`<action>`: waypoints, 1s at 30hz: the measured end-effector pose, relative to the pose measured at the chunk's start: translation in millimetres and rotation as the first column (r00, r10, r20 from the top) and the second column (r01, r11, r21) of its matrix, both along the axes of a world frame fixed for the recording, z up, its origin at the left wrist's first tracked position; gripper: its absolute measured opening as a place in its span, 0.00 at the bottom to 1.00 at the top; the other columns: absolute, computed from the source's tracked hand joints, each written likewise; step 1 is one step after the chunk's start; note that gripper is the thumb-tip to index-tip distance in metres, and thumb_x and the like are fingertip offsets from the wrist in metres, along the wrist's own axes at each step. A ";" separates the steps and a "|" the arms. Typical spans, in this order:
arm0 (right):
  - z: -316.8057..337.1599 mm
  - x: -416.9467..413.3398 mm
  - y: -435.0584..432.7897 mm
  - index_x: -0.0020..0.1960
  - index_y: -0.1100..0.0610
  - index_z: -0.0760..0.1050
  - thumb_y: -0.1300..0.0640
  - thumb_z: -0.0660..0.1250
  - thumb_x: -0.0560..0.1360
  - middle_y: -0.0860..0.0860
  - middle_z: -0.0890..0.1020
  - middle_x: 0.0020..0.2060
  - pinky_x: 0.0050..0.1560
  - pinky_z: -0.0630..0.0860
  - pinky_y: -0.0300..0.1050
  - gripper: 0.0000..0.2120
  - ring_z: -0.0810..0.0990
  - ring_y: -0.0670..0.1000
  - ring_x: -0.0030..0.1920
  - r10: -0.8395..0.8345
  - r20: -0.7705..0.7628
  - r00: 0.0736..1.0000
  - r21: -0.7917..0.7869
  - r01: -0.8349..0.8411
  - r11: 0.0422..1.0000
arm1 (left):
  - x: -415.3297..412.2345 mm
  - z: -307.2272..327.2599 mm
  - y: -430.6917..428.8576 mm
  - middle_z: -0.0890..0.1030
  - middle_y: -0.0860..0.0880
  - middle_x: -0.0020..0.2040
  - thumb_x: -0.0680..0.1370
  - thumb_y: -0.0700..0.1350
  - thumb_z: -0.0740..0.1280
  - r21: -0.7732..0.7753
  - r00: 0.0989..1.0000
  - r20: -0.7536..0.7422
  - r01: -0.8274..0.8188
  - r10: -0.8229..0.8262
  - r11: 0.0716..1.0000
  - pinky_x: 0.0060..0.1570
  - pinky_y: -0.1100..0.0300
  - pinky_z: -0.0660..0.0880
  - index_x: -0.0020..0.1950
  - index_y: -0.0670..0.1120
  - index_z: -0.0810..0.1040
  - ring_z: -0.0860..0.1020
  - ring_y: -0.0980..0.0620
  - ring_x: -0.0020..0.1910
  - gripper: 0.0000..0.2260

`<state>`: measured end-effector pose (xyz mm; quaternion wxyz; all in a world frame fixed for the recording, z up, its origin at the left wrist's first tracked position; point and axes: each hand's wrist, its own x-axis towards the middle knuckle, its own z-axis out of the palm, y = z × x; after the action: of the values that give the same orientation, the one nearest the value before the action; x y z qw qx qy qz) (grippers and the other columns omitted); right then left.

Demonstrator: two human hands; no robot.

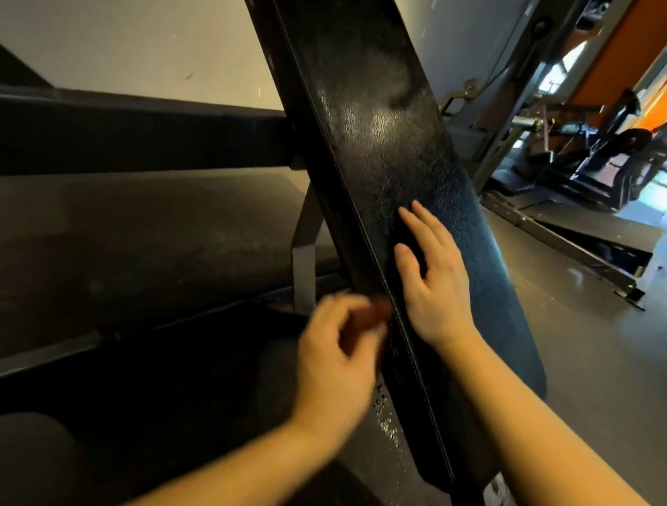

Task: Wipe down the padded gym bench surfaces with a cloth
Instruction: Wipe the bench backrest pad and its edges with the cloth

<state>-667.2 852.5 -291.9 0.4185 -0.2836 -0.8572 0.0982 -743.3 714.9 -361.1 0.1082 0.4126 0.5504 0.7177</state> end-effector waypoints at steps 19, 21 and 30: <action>1.3 -2.9 -4.8 0.75 0.54 0.72 0.48 0.59 0.81 0.50 0.70 0.76 0.77 0.60 0.45 0.24 0.66 0.50 0.76 -0.021 -0.011 1.000 0.006 0.021 1.000 | 12.8 14.3 6.4 0.82 0.54 0.46 0.79 0.41 0.72 -0.086 0.956 0.258 -0.122 0.140 0.989 0.49 0.67 0.76 0.51 0.49 0.79 0.81 0.59 0.48 0.05; 0.9 -3.5 -4.0 0.74 0.54 0.72 0.47 0.59 0.80 0.51 0.70 0.76 0.77 0.60 0.48 0.25 0.66 0.51 0.76 -0.017 -0.020 1.000 0.005 0.017 1.000 | 43.4 -5.5 -10.3 0.83 0.52 0.45 0.78 0.40 0.73 -0.104 0.957 0.284 -0.033 0.062 0.994 0.48 0.64 0.77 0.50 0.49 0.79 0.81 0.56 0.46 0.05; -0.4 -3.6 -4.0 0.74 0.55 0.73 0.46 0.58 0.80 0.52 0.71 0.75 0.77 0.60 0.47 0.25 0.67 0.51 0.76 -0.014 -0.020 1.000 0.008 0.014 1.000 | 48.2 -4.9 -6.7 0.82 0.52 0.48 0.80 0.42 0.71 -0.079 0.951 0.291 -0.082 0.102 0.993 0.48 0.69 0.75 0.50 0.53 0.76 0.81 0.59 0.48 0.07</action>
<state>-670.8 848.5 -292.4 0.4291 -0.2868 -0.8513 0.0946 -695.1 708.2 -366.0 0.1689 0.2714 0.5701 0.7568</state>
